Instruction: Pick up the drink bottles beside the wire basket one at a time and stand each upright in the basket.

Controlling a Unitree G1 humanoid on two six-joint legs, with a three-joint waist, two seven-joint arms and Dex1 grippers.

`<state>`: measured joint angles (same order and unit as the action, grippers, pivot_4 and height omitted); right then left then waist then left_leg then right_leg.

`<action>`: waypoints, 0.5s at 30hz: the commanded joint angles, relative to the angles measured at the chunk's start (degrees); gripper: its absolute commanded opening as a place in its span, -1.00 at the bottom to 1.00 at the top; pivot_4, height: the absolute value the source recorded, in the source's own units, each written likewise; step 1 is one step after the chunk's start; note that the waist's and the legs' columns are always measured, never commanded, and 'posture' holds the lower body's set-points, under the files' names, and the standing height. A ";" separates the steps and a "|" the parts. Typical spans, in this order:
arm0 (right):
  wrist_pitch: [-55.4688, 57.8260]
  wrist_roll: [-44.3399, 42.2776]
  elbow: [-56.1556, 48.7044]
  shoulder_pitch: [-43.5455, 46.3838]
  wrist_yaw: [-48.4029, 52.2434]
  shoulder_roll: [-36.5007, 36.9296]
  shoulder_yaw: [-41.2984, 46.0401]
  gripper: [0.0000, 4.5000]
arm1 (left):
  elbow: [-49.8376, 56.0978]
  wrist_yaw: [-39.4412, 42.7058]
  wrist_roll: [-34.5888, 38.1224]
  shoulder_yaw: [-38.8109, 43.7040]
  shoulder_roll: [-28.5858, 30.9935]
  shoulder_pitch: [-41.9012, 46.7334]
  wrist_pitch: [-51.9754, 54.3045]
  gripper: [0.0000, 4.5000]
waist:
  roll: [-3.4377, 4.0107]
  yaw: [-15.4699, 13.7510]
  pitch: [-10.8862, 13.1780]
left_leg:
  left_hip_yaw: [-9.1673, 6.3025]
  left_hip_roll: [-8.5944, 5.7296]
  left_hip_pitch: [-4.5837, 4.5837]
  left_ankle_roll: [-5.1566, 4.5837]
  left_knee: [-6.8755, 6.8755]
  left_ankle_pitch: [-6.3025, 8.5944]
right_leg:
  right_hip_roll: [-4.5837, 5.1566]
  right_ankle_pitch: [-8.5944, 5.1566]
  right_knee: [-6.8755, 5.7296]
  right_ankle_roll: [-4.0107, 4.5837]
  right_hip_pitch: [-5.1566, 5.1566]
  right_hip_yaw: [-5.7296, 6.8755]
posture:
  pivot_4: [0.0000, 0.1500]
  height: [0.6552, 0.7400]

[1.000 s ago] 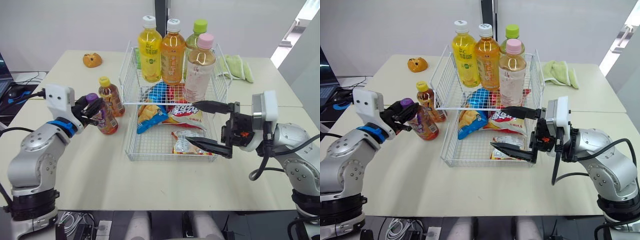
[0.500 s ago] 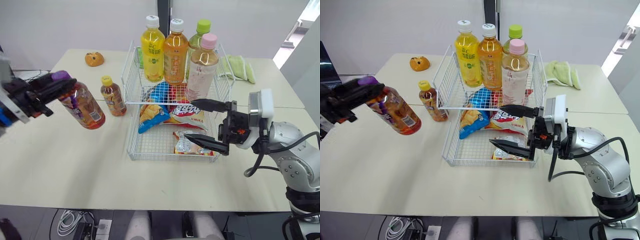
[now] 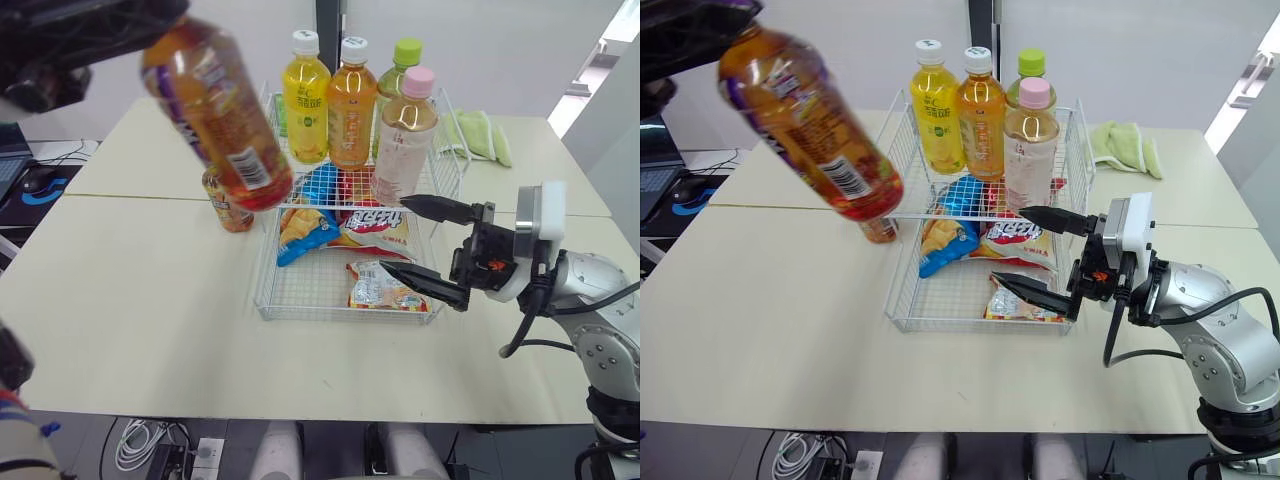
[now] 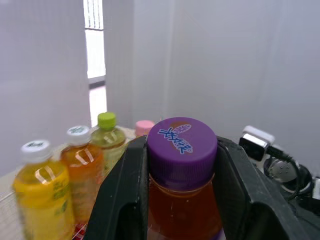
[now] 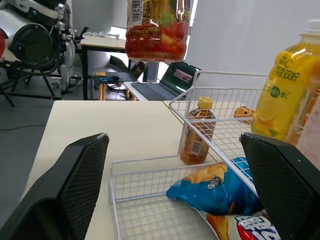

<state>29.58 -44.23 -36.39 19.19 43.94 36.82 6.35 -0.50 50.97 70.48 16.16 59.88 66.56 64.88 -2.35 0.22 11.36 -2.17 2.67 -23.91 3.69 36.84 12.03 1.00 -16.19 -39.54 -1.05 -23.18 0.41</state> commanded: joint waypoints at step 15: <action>4.17 -1.37 -11.40 -7.14 -10.93 4.14 6.42 1.00 | -18.92 14.10 -36.42 -16.91 -19.97 9.51 -35.82 -0.41 | 0.03 0.18 0.02 | 0.05 -0.03 -0.08 0.00 0.00 0.00 | -0.02 0.15 0.02 0.27 -0.06 -0.05 | 1.00 1.00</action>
<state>34.09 -44.60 -45.42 11.93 33.92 40.35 10.91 -18.87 64.60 35.14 -2.31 40.37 72.78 32.44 -2.32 0.39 11.39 -2.13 2.65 -24.00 3.68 36.85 12.03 0.98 -16.05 -39.51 -0.79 -23.24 0.36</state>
